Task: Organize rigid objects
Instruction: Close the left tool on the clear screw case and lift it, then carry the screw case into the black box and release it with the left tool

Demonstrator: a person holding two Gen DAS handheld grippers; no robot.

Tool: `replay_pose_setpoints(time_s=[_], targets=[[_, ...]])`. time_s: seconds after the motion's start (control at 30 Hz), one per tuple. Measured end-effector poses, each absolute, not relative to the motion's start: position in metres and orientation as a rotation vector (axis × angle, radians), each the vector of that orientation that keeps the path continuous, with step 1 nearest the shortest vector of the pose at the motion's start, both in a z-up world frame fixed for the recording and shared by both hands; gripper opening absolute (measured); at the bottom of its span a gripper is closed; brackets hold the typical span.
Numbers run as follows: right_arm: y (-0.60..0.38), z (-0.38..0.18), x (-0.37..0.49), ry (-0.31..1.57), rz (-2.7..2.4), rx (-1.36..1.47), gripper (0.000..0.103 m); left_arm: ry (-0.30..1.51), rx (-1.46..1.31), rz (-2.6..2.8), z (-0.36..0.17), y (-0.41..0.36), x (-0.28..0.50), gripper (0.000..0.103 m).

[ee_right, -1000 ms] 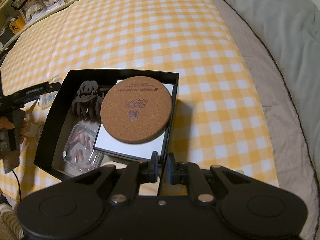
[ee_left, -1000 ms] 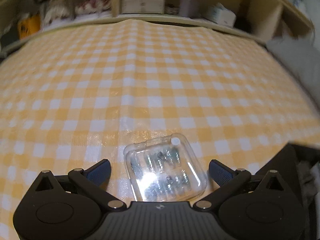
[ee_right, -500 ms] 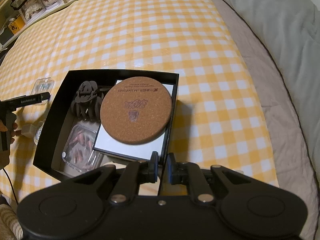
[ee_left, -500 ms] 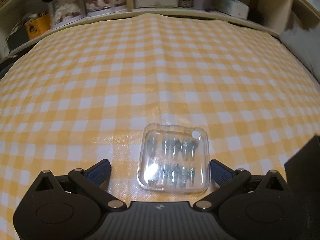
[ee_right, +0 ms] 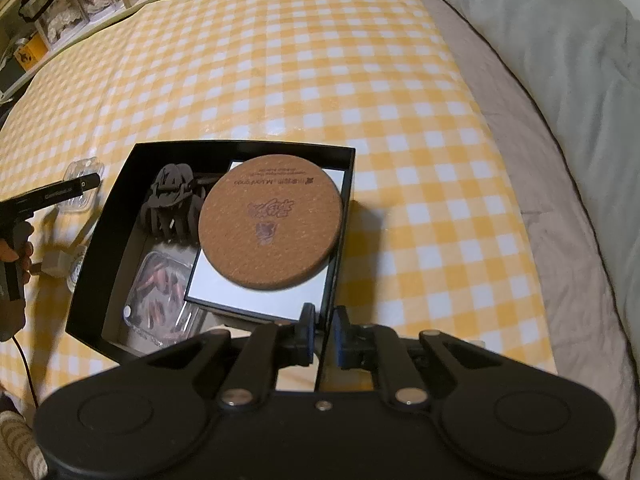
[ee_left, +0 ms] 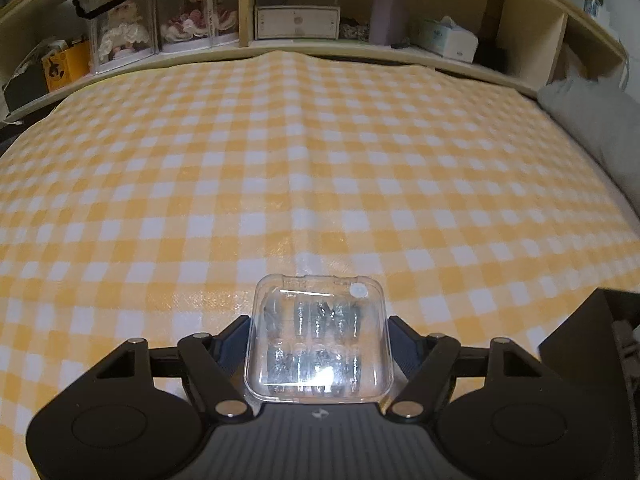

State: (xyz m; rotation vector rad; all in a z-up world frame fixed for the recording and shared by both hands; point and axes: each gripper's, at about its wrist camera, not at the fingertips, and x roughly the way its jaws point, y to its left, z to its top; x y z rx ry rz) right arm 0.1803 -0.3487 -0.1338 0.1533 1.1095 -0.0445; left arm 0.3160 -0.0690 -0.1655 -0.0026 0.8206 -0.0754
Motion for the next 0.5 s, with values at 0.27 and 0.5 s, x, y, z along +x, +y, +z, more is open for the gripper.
replay_pose_setpoints(time_s=[0.27, 0.5], targets=[[-0.358, -0.134, 0.181, 1.097, -0.07, 0.205, 0.005, 0.762, -0.043, -0.152, -0.13, -0.084, 0.296, 0.073], [-0.361, -0.135, 0.189, 1.085, -0.08, 0.19, 0.005, 0.741, -0.043, -0.26, -0.099, -0.119, 0.265, 0.073]])
